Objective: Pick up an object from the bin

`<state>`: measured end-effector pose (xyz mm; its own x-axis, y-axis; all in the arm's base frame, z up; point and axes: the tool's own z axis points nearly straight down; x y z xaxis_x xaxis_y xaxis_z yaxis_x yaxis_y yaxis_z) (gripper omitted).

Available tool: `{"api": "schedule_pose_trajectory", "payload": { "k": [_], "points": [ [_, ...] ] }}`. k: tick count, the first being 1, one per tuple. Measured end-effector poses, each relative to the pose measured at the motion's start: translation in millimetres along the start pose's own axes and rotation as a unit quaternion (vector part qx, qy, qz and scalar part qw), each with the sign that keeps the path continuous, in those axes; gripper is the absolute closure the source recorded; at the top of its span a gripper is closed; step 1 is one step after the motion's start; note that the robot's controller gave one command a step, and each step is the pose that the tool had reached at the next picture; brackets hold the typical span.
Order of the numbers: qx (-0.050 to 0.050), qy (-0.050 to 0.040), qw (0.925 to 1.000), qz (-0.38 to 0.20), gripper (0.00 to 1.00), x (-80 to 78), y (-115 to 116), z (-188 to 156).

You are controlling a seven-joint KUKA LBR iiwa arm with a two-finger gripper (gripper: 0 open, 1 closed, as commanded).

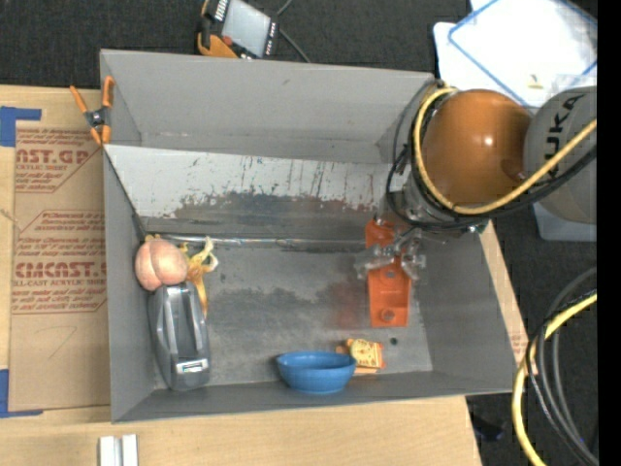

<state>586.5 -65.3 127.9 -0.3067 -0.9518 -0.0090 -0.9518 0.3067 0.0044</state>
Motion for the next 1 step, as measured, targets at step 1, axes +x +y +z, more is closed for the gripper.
{"api": "schedule_pose_trajectory", "payload": {
  "k": [1],
  "points": [
    [0.004, -0.0007, 1.0000, 0.000, 1.00, -0.8, -1.9, -40.8]
  ]
}}
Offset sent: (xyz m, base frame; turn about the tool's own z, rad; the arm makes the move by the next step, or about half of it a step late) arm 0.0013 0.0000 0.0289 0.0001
